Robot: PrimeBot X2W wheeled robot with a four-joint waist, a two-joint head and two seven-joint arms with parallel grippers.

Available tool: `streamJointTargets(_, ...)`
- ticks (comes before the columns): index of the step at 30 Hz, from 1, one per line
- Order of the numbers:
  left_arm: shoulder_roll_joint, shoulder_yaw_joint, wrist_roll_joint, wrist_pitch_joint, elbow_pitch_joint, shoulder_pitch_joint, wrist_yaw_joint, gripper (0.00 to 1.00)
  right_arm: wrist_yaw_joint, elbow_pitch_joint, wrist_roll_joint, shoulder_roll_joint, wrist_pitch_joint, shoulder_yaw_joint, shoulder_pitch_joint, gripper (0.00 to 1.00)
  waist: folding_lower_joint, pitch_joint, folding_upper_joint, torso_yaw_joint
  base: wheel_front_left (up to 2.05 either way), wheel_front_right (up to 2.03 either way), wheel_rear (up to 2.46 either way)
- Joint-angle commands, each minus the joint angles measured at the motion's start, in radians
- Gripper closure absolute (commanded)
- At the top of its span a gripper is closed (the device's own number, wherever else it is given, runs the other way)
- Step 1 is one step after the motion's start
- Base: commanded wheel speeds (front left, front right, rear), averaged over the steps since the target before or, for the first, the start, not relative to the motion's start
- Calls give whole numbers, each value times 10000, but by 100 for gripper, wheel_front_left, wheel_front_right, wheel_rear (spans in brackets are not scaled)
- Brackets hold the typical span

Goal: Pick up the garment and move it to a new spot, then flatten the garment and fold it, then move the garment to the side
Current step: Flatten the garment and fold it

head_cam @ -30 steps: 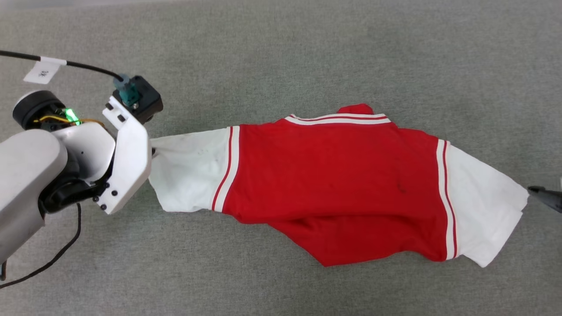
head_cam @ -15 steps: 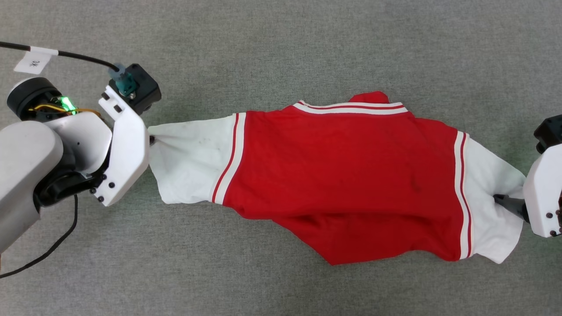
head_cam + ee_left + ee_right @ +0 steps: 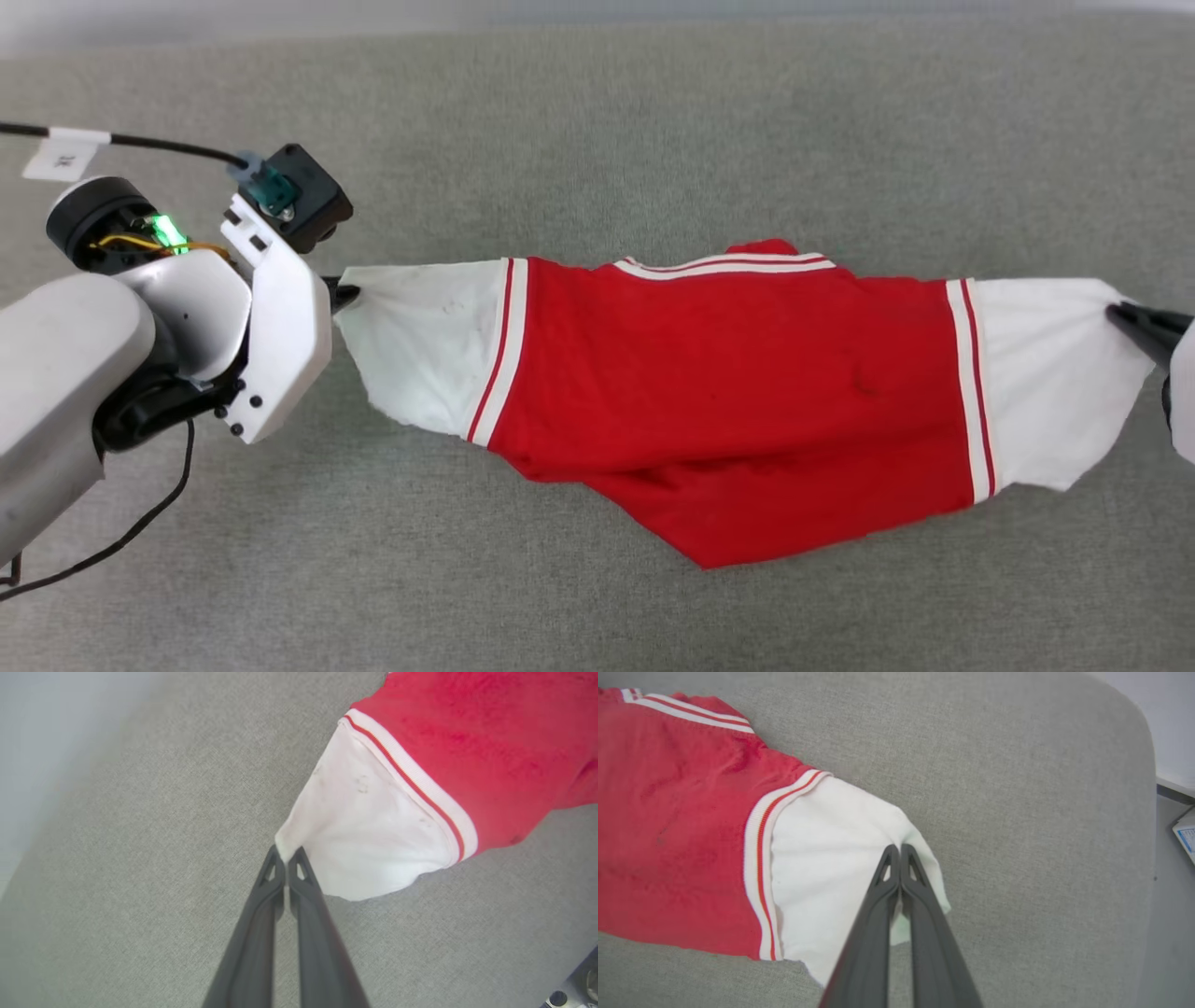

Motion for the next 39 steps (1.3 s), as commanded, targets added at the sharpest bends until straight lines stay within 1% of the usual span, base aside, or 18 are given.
streamJointTargets(1,35,88,-31,-248,-28,90,25,100,-11,-245,-18,-173,-178,-72,200,100,-1,-484,0,3,0,0,0)
streamJointTargets(6,280,440,31,-1075,-253,-94,43,100,-13,-1207,-255,-501,-685,-249,397,100,-1,-995,0,-48,0,0,0)
streamJointTargets(11,314,873,225,-1808,-471,-380,264,100,-11,-1945,-677,-627,-1052,-413,-21,100,-1,-1292,0,-38,0,0,0)
streamJointTargets(16,72,1312,486,-2369,-435,-905,492,100,-11,-2499,-947,-597,-952,-479,-811,100,-1,-1358,0,-3,0,0,0)
streamJointTargets(20,-325,1655,750,-2771,-200,-1445,685,100,-13,-2671,-1367,-527,-862,-328,-1940,100,-1,-1089,0,24,0,0,0)
streamJointTargets(24,-878,1955,1091,-3145,472,-2247,717,100,-13,-2218,-1884,-253,-824,85,-3601,100,-1,-562,0,53,0,0,0)
streamJointTargets(27,-1343,2225,1365,-3478,1172,-3032,682,100,-11,-1529,-2343,-20,-870,552,-5018,100,-1,-47,0,109,0,0,0)
streamJointTargets(31,-1848,2586,1853,-3953,2180,-4212,733,100,-13,-437,-2998,414,-1202,832,-7074,100,-1,673,0,140,0,0,0)
streamJointTargets(32,-1848,2586,1853,-3953,2180,-4212,733,100,-13,-437,-2998,414,-1202,832,-7074,100,-1,673,0,140,0,0,0)
streamJointTargets(39,-2451,3114,2520,-4814,3685,-6219,717,100,-13,1356,-4184,1183,-2007,1381,-10168,100,-1,1672,0,120,0,0,0)
